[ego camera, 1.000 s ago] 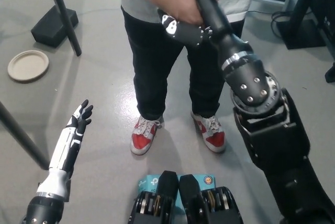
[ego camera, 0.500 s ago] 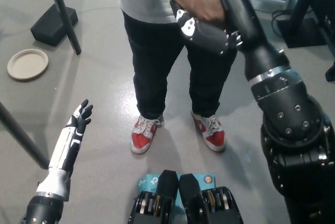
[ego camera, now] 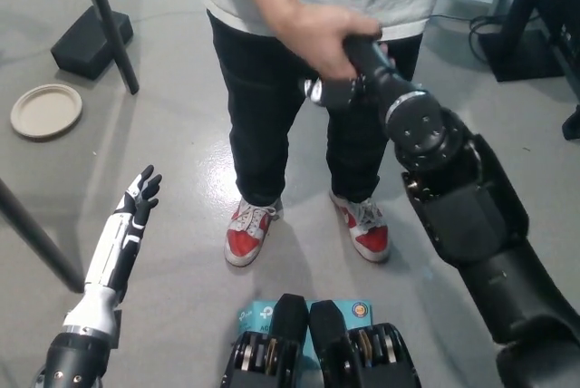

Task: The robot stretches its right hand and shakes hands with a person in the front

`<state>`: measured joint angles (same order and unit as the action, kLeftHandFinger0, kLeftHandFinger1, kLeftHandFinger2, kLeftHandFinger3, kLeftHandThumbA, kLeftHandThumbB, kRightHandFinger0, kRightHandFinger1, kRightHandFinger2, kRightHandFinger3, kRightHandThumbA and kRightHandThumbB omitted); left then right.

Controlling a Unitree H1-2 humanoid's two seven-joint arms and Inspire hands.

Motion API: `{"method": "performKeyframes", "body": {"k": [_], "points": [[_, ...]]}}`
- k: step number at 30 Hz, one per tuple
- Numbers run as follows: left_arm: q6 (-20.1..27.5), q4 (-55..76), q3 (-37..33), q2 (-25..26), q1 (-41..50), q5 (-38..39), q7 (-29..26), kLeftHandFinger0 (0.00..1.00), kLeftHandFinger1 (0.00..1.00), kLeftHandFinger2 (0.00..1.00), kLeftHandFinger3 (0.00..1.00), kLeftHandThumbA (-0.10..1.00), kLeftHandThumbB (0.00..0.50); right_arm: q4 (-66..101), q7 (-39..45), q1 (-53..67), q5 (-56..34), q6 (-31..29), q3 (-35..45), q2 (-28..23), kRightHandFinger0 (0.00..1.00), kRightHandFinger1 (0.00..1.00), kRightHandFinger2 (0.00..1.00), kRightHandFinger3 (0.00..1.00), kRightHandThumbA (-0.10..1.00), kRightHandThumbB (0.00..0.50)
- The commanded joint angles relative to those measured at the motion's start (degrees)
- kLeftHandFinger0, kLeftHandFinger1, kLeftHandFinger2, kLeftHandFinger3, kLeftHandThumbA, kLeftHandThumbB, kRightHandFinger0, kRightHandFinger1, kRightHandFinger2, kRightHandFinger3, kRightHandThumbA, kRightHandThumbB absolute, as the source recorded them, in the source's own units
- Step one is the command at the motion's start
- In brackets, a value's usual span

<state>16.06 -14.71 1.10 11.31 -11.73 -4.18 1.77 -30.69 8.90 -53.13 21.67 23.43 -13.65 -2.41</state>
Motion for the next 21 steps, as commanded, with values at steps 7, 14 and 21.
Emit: {"method": "performKeyframes", "body": {"k": [7, 14, 21], "points": [[-0.7, 3.0, -0.1, 1.7, -3.0, -1.2, 0.5, 1.0, 1.0, 1.0, 1.0, 1.0, 0.106, -12.4, 0.6, -11.9, 2.6, -9.3, -6.5, -1.7, 1.0, 1.0, 1.0, 1.0, 0.93, 0.493], [-0.1, 2.8, -0.3, 2.2, -3.2, -1.6, 0.8, 1.0, 1.0, 1.0, 1.0, 1.0, 0.103, 4.5, 10.6, -5.8, -4.5, -10.6, -4.9, -6.8, 1.0, 1.0, 1.0, 1.0, 1.0, 0.5], [-0.4, 2.9, -0.1, 2.4, -3.2, -0.9, 1.2, 1.0, 1.0, 1.0, 1.0, 1.0, 0.106, 28.3, 15.9, 3.0, -14.0, -3.6, 1.6, -12.0, 1.0, 1.0, 1.0, 1.0, 0.96, 0.5]]}}
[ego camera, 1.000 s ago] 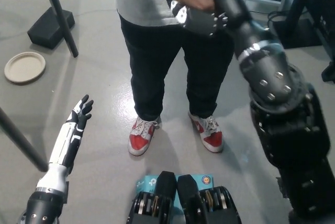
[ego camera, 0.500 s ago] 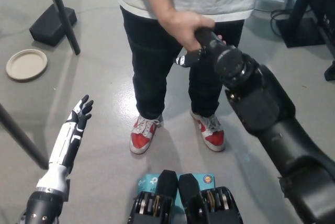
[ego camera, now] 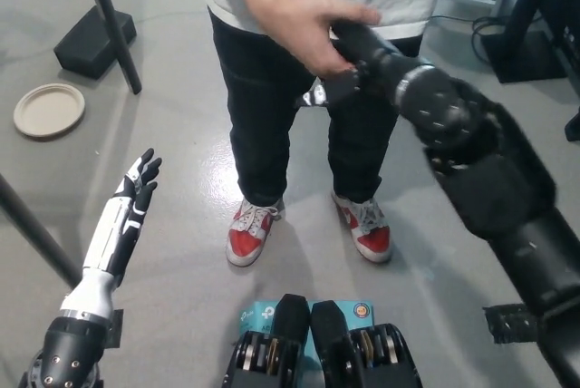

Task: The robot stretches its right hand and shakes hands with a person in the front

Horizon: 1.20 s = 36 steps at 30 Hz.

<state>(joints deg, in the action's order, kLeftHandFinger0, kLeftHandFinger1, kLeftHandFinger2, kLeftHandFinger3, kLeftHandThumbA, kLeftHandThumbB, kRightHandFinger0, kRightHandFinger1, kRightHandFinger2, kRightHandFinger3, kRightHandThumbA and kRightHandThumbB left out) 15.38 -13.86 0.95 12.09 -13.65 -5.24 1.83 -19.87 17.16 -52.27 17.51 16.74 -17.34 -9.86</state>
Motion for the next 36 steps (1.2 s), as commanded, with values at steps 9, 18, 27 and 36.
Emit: {"method": "performKeyframes", "body": {"k": [9, 18, 27, 36], "points": [[0.9, 0.9, 0.5, 1.6, -1.3, 1.0, 1.1, 1.0, 1.0, 1.0, 1.0, 1.0, 0.104, 42.1, 4.4, 16.6, -23.0, 3.7, 17.9, -5.9, 1.0, 1.0, 1.0, 1.0, 1.0, 0.496], [1.7, 0.5, 0.4, 1.5, -0.2, 1.3, 1.3, 1.0, 1.0, 1.0, 1.0, 1.0, 0.118, 32.6, 4.1, 29.1, -29.7, -3.5, 23.4, -1.0, 1.0, 1.0, 1.0, 1.0, 1.0, 0.439], [1.9, 1.4, 0.4, 0.6, 0.9, 1.3, 0.9, 1.0, 1.0, 1.0, 1.0, 0.99, 0.123, 3.6, 0.3, 31.5, -24.2, -17.4, 25.1, 3.3, 1.0, 1.0, 1.0, 1.0, 1.0, 0.288], [1.3, 1.6, 0.7, -0.2, 1.5, 2.0, 0.8, 1.0, 1.0, 1.0, 1.0, 0.99, 0.119, 0.2, 1.8, 30.9, -22.2, -18.1, 22.2, 1.8, 1.0, 1.0, 1.0, 1.0, 1.0, 0.334]]}}
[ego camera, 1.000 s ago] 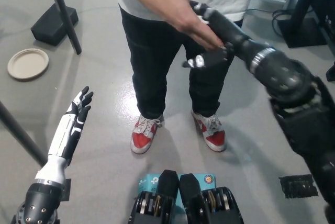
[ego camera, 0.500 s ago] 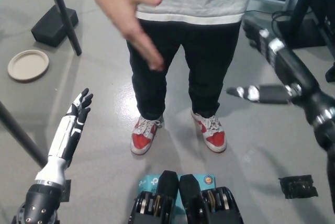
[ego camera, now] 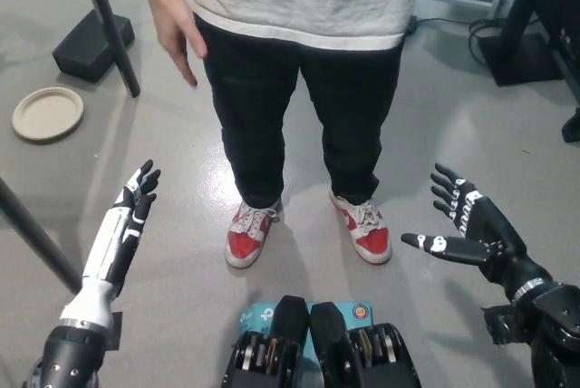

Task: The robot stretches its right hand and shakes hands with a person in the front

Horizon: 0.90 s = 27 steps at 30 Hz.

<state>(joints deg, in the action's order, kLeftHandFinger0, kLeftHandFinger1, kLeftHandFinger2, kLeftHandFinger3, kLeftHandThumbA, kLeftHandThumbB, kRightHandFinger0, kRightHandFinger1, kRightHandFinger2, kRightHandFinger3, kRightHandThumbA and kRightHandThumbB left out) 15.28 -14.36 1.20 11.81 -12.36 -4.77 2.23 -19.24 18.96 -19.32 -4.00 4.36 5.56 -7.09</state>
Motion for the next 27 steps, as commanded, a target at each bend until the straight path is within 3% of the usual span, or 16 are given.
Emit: {"method": "performKeyframes", "body": {"k": [1, 7, 8, 12, 13, 16, 19, 27], "points": [[1.7, 2.0, 0.5, 0.2, 0.4, 1.7, 0.5, 1.0, 1.0, 1.0, 1.0, 0.98, 0.116, -0.8, -0.2, -1.9, -0.6, -5.9, -0.9, -0.8, 1.0, 1.0, 1.0, 1.0, 1.0, 0.33], [1.6, 2.0, 0.2, 0.3, 1.1, 0.4, 0.1, 1.0, 1.0, 1.0, 1.0, 0.92, 0.077, -1.2, -1.2, -0.9, 1.0, -5.7, -2.7, -1.2, 1.0, 1.0, 1.0, 1.0, 0.99, 0.298], [1.5, 1.9, 0.1, 0.3, 1.0, 0.0, -0.1, 1.0, 1.0, 1.0, 1.0, 0.91, 0.083, -1.5, -1.2, -1.0, 0.8, -5.8, -2.8, -1.2, 1.0, 1.0, 1.0, 1.0, 1.0, 0.325], [0.4, 2.2, 0.3, 0.4, 0.7, 0.5, 0.2, 1.0, 1.0, 1.0, 1.0, 0.89, 0.101, -2.2, -1.6, -1.5, 0.8, -5.7, -3.2, -1.3, 1.0, 1.0, 1.0, 1.0, 1.0, 0.338], [-0.1, 2.3, 0.4, 0.4, 0.6, 0.4, 0.1, 1.0, 1.0, 1.0, 1.0, 0.89, 0.113, -2.1, -1.6, -1.6, 1.1, -6.0, -3.5, -1.4, 1.0, 1.0, 1.0, 1.0, 1.0, 0.326], [0.1, 2.2, 0.4, 0.6, 0.6, 0.7, 0.3, 1.0, 1.0, 1.0, 1.0, 0.88, 0.085, -2.6, -2.0, -1.9, 2.5, -6.5, -4.6, -2.0, 1.0, 1.0, 1.0, 1.0, 1.0, 0.283], [0.4, 1.9, 0.4, 0.7, 0.3, 0.6, 0.5, 1.0, 1.0, 1.0, 1.0, 0.87, 0.073, -3.0, -2.6, -2.1, 3.9, -7.1, -5.8, -2.8, 1.0, 1.0, 1.0, 1.0, 0.99, 0.283], [-0.1, 1.5, 0.7, 0.7, 0.1, 0.5, 0.3, 1.0, 1.0, 1.0, 1.0, 0.86, 0.097, -4.3, -3.6, -2.8, 5.2, -8.7, -7.1, -3.7, 1.0, 1.0, 1.0, 1.0, 0.99, 0.313]]}}
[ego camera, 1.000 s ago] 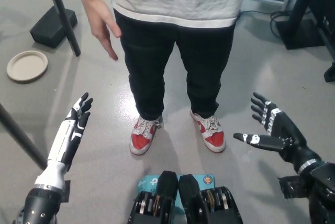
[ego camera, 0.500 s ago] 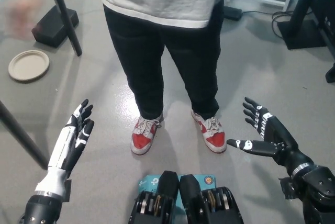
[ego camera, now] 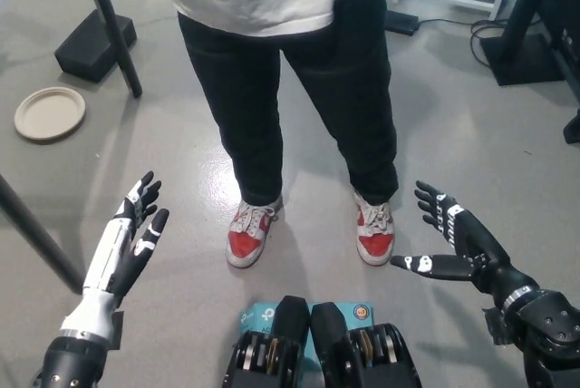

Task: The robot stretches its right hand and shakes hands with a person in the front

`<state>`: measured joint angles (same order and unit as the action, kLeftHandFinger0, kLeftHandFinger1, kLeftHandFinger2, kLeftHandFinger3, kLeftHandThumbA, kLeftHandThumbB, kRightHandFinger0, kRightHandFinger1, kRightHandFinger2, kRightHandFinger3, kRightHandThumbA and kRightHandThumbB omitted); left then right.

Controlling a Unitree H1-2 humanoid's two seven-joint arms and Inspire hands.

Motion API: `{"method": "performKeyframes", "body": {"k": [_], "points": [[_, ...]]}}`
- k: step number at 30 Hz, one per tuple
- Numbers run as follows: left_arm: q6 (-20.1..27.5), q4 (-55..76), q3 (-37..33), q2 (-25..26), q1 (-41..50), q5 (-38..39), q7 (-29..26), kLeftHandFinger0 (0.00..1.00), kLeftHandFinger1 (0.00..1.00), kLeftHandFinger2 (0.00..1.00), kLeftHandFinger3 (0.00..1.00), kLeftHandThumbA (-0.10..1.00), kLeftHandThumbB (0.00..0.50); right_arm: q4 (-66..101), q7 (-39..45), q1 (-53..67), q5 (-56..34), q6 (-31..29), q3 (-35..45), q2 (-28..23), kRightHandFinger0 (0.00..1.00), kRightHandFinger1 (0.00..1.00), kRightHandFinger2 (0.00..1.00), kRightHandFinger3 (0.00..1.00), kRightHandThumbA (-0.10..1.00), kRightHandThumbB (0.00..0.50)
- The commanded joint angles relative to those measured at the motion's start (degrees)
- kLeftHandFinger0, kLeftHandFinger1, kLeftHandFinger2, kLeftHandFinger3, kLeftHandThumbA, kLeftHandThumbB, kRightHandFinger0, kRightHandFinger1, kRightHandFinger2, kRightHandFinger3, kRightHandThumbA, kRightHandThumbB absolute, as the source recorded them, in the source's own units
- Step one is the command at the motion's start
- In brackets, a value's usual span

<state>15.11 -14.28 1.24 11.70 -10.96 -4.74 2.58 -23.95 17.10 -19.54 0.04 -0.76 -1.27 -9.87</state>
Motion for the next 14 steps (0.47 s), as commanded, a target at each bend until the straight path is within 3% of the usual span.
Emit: {"method": "performKeyframes", "body": {"k": [1, 7, 14], "points": [[0.1, 1.4, 0.6, 0.8, -1.3, 0.4, -0.1, 1.0, 1.0, 1.0, 1.0, 0.86, 0.097, 0.4, -1.8, -2.5, 1.2, -3.6, -0.3, -0.9, 1.0, 1.0, 1.0, 1.0, 0.98, 0.32], [-0.7, 1.5, 0.4, 1.0, -1.7, -0.9, -0.5, 1.0, 1.0, 1.0, 1.0, 0.84, 0.109, 0.4, -2.5, -2.7, 2.4, -3.2, -0.9, -1.0, 1.0, 1.0, 1.0, 1.0, 0.96, 0.337], [-1.3, 1.9, 0.5, 0.9, -1.7, -1.5, -0.8, 1.0, 1.0, 1.0, 1.0, 0.82, 0.109, 0.5, -2.7, -2.7, 3.0, -3.2, -1.1, -1.3, 1.0, 1.0, 1.0, 1.0, 0.97, 0.325]]}}
